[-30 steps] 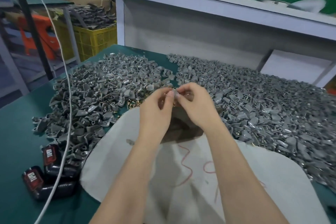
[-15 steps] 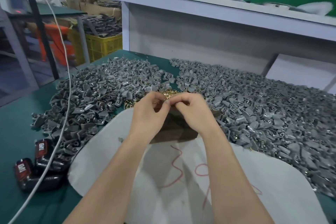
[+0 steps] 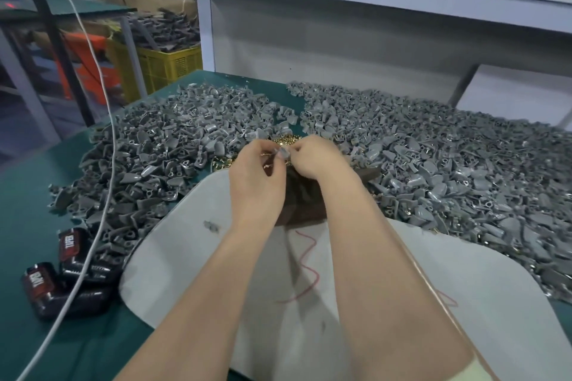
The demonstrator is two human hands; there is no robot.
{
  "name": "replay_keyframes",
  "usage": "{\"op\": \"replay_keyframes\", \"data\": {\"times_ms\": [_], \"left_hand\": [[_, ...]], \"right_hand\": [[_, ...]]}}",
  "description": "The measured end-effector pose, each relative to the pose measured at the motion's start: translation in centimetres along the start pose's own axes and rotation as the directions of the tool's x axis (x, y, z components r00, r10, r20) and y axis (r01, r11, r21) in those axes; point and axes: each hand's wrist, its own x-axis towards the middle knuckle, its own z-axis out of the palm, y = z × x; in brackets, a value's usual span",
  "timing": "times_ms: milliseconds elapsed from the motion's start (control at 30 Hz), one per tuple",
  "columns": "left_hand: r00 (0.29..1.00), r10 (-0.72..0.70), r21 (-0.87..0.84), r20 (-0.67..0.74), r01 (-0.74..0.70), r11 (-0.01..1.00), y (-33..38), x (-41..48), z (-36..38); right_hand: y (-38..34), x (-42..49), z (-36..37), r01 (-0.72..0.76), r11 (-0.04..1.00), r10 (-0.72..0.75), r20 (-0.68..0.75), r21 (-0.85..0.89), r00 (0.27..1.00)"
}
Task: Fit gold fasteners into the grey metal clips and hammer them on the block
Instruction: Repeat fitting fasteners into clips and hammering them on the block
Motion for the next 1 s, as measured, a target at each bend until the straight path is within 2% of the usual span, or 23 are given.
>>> {"op": "replay_keyframes", "data": {"times_ms": [33,100,200,367,467,600,733,800,900,933,1000], "left_hand": [[1.0,0.002,0.014,-0.003,-0.002,1.0,-0.1,-0.1,0.0],[1.0,0.007,0.028,-0.009,-0.007,1.0,-0.1,-0.1,0.1],[1.0,-0.003,-0.005,-0.025,0.003,1.0,0.0,-0.1,0.0],[0.999,-0.036,-0.038,-0.005,0.036,0.999,0.0,-0.1,0.0],[0.999,-0.047,-0.047,0.002,0.047,0.998,0.0,0.1,-0.1],[0.999,-0.044,-0.042,0.013,0.045,0.998,0.0,0.2,-0.1],[0.995,0.06,0.053,0.076,-0.064,0.997,0.3,-0.1,-0.3],[0.988,0.098,0.148,0.118,-0.115,0.982,0.6,-0.3,-0.4],[0.998,0.039,0.246,0.042,-0.048,0.968,0.8,0.0,-0.8],[1.0,0.002,0.203,-0.003,-0.002,0.979,0.8,0.2,-0.9],[0.991,-0.107,-0.023,-0.075,0.106,0.994,0.7,0.5,-1.2]], "right_hand": [[-0.5,0.4,0.2,-0.016,0.999,0.019,0.064,-0.047,0.998],[-0.8,0.9,0.8,-0.052,0.994,0.06,0.078,-0.099,0.995],[-0.9,0.8,1.2,-0.112,0.988,0.111,-0.018,-0.11,0.994],[-0.8,0.2,1.3,-0.102,0.994,0.097,-0.127,-0.039,0.987],[-0.3,0.4,0.9,-0.116,0.985,0.136,-0.159,0.125,0.978],[0.9,0.4,-0.1,-0.023,0.923,0.136,-0.269,0.385,0.953],[2.0,-0.3,-1.1,0.04,0.851,0.148,-0.312,0.524,0.938],[2.7,-0.7,-1.6,0.056,0.86,0.141,-0.343,0.507,0.929],[3.0,-1.7,-1.8,0.108,0.932,0.016,-0.339,0.346,0.941],[2.8,-1.8,-1.7,0.129,0.951,-0.035,-0.317,0.28,0.948],[1.8,-1.7,-1.2,0.145,0.976,-0.105,-0.236,0.162,0.966]]}}
